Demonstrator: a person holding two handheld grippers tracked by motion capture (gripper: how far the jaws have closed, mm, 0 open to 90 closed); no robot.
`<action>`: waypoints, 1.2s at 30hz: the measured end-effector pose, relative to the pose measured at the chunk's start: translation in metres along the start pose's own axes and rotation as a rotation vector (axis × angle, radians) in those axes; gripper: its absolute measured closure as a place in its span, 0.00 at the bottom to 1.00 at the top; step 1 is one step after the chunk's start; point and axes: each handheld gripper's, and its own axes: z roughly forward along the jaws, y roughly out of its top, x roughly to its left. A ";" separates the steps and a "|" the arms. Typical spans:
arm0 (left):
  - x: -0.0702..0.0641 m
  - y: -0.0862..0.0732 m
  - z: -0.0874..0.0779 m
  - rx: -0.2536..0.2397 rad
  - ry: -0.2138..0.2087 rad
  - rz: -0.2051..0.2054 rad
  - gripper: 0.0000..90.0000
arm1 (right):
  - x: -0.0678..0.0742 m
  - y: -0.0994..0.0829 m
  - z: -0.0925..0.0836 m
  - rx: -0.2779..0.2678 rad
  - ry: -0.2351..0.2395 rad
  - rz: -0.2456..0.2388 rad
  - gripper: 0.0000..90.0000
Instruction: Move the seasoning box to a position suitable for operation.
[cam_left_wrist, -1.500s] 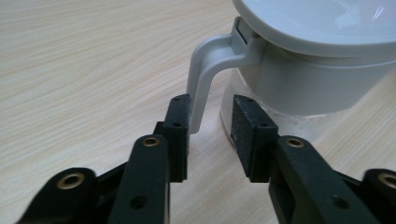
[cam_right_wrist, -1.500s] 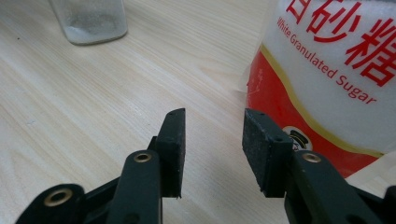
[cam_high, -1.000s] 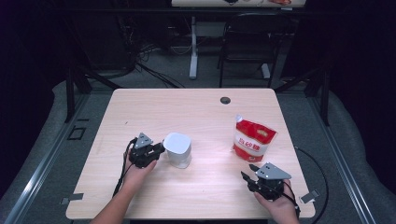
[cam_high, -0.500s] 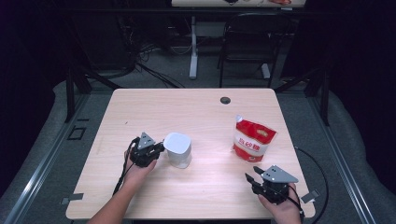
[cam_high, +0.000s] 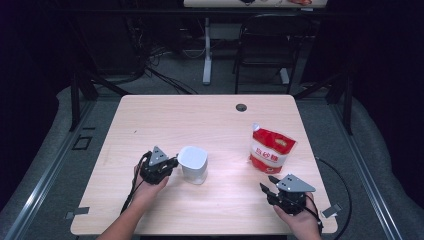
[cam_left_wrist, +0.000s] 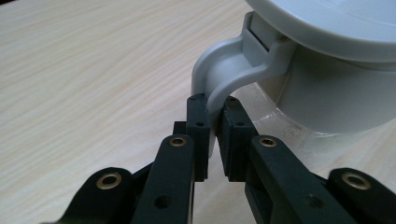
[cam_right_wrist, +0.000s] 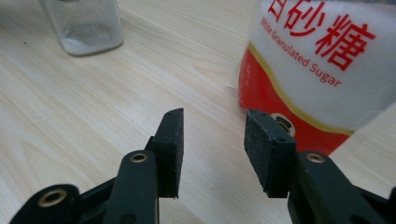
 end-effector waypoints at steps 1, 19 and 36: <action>-0.002 0.000 -0.001 0.000 -0.001 0.000 0.93 | 0.000 0.001 0.001 -0.005 0.002 -0.001 0.65; -0.048 0.000 -0.007 0.027 -0.058 0.040 0.93 | 0.005 0.011 0.016 -0.011 0.052 -0.028 0.65; -0.064 0.000 -0.016 0.072 -0.065 0.042 0.90 | 0.008 0.015 0.010 -0.033 0.068 -0.063 0.64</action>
